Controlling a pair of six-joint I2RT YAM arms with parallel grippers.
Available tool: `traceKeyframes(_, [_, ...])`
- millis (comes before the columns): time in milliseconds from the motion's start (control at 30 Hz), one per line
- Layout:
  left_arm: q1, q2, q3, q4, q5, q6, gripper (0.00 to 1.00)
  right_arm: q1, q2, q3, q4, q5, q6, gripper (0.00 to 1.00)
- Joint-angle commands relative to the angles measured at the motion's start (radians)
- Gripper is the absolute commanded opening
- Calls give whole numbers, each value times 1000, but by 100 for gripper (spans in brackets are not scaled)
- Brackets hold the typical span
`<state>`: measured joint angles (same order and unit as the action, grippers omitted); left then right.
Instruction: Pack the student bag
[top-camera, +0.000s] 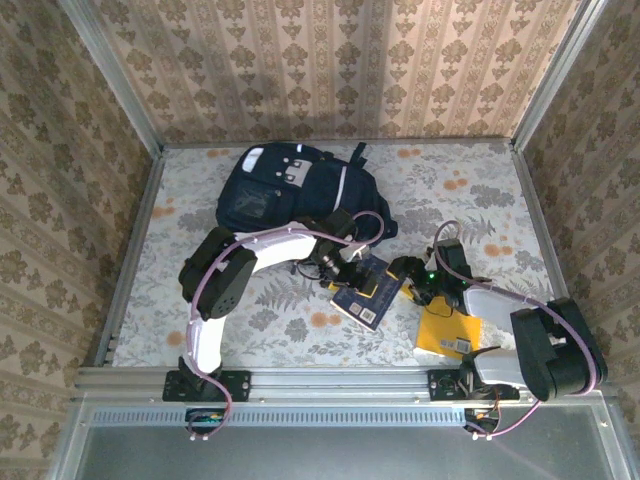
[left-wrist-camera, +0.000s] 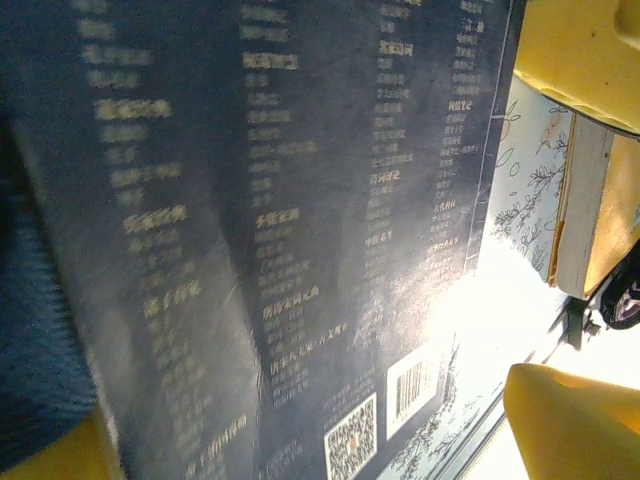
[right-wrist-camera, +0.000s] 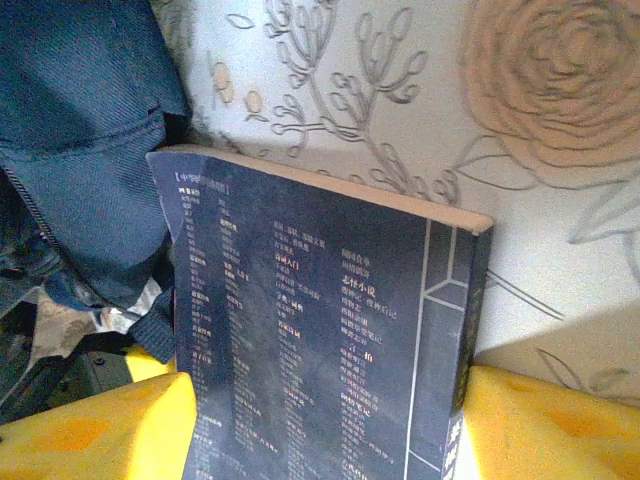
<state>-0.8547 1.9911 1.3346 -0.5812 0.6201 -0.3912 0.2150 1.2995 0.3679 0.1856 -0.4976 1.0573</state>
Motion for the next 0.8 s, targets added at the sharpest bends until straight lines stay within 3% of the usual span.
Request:
traceKeyframes(0, [-36,27,42,28,64,34,91,27,-23,-4,186,-148,59,70])
traceKeyframes(267, [-36,21,32,32,57,33,91,28,-141,-39,210,-142,115,67])
traceKeyframes(367, [-36,21,31,38,64,32,91,35,-116,-73,297,-144,156,66])
traceKeyframes(767, [-35,4,14,64,84,32,91,73,70,-81,377,-110,108,61])
